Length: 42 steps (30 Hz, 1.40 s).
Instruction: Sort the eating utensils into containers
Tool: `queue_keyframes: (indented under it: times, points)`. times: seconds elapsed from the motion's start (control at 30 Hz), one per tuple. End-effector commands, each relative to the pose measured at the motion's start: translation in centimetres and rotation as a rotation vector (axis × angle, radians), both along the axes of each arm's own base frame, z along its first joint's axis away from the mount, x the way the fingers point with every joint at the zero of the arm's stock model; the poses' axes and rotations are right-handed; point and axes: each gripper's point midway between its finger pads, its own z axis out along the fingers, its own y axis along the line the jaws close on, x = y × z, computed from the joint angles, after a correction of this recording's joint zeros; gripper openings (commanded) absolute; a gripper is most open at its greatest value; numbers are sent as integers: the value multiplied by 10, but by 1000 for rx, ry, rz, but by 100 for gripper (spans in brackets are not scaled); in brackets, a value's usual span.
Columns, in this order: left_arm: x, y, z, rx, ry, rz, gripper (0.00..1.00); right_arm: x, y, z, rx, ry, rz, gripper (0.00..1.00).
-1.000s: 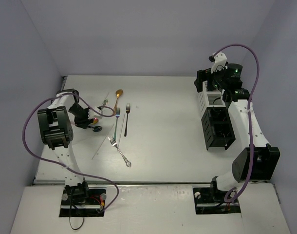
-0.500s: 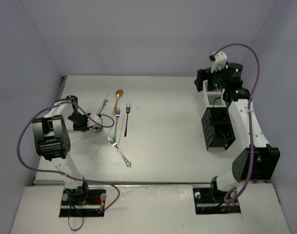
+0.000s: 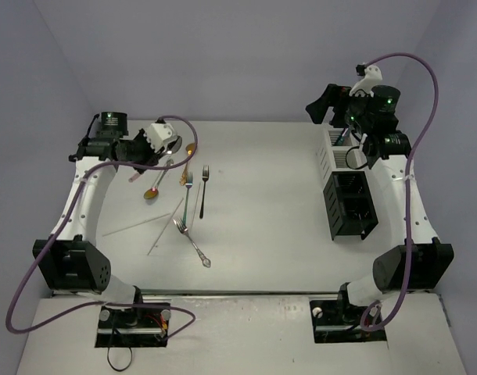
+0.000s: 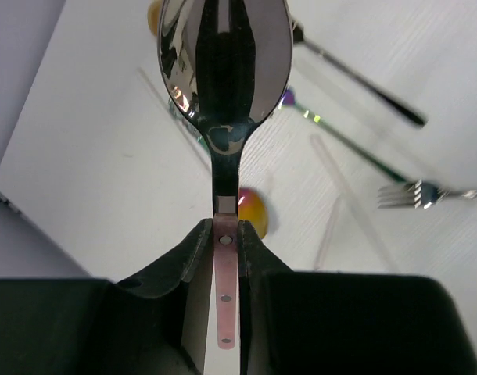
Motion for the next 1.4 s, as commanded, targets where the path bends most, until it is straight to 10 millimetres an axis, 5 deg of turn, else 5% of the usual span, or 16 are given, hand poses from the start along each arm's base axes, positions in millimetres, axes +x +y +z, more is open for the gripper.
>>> queue_keyframes:
  times: [0.0,0.17,0.37,0.53,1.0,1.37]
  points:
    - [-2,-48,46,-378,81,284,0,-9,43,64,236,-56,60,93]
    - [5,-87,63,-470,61,438,0,-12,99,61,276,-30,172,89]
    - [3,-134,87,-589,55,442,0,-27,169,24,316,92,324,82]
    - [4,-155,90,-619,91,399,0,-38,204,-2,294,143,409,78]
    - [7,-179,85,-601,101,331,0,-44,243,-26,269,182,485,74]
    - [2,-195,90,-594,89,275,0,-37,255,-38,284,214,498,58]
